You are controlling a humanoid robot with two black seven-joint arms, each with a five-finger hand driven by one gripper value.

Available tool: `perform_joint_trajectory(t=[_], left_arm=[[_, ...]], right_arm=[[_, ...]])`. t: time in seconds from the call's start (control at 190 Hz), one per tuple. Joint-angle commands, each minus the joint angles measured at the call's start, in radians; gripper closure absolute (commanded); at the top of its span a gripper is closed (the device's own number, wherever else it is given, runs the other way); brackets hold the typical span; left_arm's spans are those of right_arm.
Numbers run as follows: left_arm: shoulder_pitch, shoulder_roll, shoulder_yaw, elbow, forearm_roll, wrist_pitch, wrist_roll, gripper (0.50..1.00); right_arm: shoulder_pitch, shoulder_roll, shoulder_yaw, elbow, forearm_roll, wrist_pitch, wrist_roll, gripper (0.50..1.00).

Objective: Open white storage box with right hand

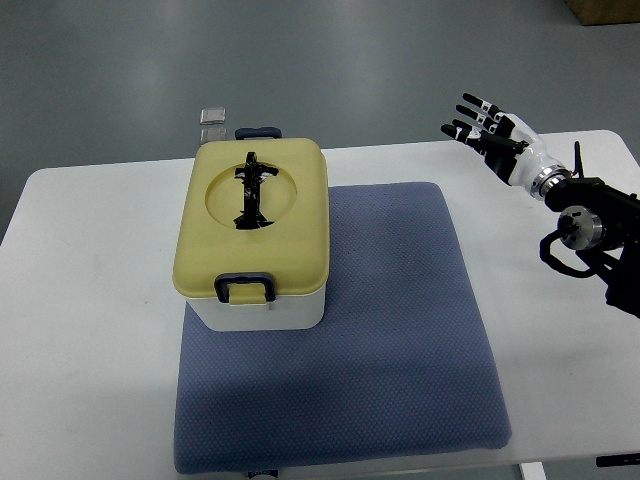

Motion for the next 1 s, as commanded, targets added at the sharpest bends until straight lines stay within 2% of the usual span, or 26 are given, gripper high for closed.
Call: perform_joint_trajectory(t=[0.0,0.605,0.852,0.994], left_arm=[[0.000,0.000,0.000,-0.001,0.000,-0.004,0.000,0.500],[0.000,0.000,0.000,0.000,0.000,-0.008,0.000,0.500],[0.000,0.000,-0.002,0.000,-0.002,-0.008,0.000,0.500],[0.000,0.000,-0.002,0.000,0.000,-0.008,0.000,0.500]], right_arm=[[0.000,0.000,-0.002,0.000,0.000,0.002,0.000,0.576],[0.008,-0.012,-0.008,0.003,-0.003,0.003,0.000,0.576],[0.015,-0.014,-0.001,0.005,-0.092,0.005,0.002,0.576],[0.051,-0.017,-0.004,0.006,-0.135,0.048,0.003,0.576]])
